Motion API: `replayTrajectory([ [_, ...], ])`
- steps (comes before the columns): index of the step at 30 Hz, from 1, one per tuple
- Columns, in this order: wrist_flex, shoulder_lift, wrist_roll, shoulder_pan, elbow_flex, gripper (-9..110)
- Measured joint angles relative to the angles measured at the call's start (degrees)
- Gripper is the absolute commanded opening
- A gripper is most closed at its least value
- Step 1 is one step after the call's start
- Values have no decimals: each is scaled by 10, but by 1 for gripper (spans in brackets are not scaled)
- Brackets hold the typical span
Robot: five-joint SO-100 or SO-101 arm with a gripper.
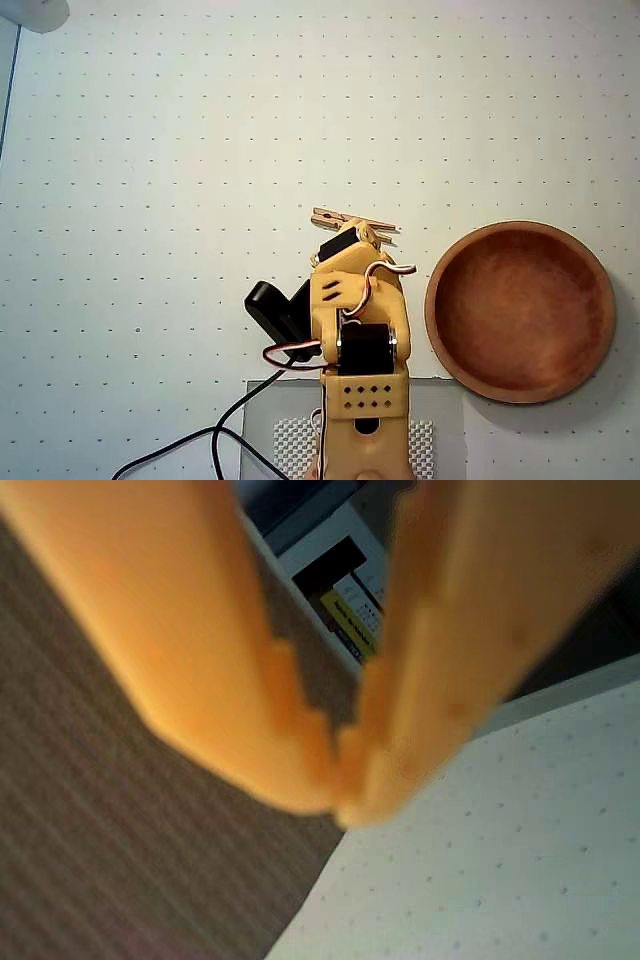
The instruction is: Grasp a clothespin and put it in the bowl.
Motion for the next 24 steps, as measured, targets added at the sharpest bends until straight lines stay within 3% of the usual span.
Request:
replayTrajectory([
  [14, 232, -383, -283, -15, -300, -3],
  [24, 243, -544, -321, -11, -308, -3],
])
